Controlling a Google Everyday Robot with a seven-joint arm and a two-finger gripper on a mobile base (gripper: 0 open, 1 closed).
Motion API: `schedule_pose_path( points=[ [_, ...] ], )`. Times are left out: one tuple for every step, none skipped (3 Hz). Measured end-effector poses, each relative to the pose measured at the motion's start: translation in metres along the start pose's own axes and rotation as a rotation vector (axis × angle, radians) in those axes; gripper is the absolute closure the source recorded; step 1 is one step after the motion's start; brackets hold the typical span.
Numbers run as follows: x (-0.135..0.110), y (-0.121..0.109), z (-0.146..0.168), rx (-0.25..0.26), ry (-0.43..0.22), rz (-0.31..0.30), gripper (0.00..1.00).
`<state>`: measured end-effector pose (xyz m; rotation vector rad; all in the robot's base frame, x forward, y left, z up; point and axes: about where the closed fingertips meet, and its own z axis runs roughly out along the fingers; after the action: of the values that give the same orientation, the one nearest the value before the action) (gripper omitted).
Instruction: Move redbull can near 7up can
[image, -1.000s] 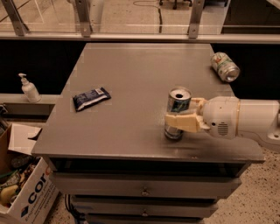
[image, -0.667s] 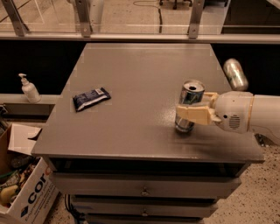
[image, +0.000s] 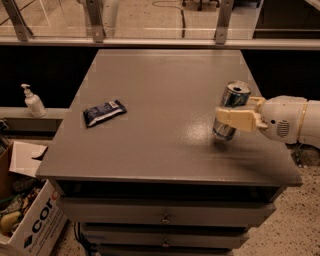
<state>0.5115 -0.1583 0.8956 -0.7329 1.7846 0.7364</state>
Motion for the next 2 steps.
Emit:
schedule_pose_path(
  points=[
    [0.000, -0.002, -0.003, 0.011, -0.015, 0.010, 1.00],
    [0.004, 0.020, 0.009, -0.001, -0.054, -0.013, 1.00]
  ],
)
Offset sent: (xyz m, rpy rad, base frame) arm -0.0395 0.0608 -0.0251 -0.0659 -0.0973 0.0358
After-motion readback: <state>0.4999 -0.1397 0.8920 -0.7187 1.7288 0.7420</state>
